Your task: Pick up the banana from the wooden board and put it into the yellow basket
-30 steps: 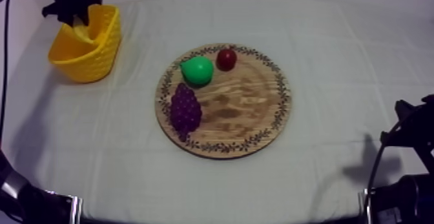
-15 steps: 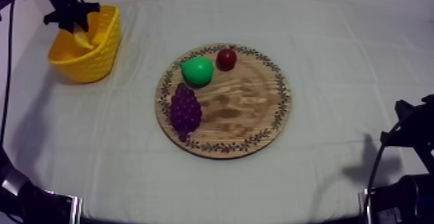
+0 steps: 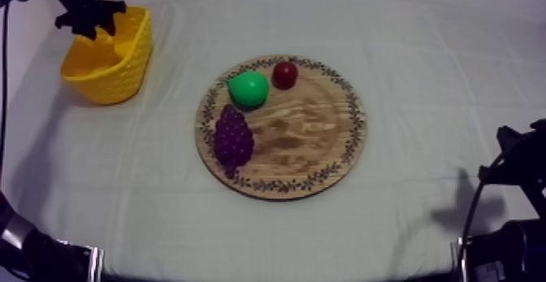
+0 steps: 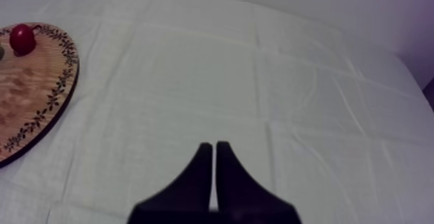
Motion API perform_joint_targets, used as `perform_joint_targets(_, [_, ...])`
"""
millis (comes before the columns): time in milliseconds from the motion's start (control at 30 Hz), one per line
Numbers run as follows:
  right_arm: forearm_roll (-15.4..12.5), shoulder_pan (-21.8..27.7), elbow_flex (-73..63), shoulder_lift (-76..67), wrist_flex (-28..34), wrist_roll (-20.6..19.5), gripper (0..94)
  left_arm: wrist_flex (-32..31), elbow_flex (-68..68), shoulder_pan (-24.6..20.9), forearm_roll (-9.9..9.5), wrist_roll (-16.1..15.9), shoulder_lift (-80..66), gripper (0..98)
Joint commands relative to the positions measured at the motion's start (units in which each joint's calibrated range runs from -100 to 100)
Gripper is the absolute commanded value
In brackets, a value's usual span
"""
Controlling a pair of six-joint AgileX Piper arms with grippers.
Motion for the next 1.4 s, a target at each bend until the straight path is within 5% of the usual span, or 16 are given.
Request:
perform_joint_targets(0, [0.01, 0.0, 0.02, -0.02, -0.01, 0.0, 0.3, -3.13, 3.2, 0.05, 0.62, -0.8, -2.4, 42.5])
perform_joint_targets(100, [0.01, 0.0, 0.02, -0.02, -0.01, 0.0, 0.3, -7.91, 9.65, 0.74, 1.71, -2.87, -7.54, 16.4])
perform_joint_targets(267, [0.01, 0.0, 0.02, -0.02, -0.01, 0.0, 0.3, -13.49, 22.96, 2.68, 2.15, -4.25, -19.72, 2.8])
perform_joint_targets(900, [0.01, 0.0, 0.02, -0.02, -0.01, 0.0, 0.3, -23.07, 70.8, 3.66, 7.59, -7.55, -76.14, 0.0])
perform_joint_targets(1367, [0.01, 0.0, 0.02, -0.02, -0.01, 0.0, 0.3, -31.29, 97.37, 0.32, 8.25, -9.03, -106.07, 0.0])
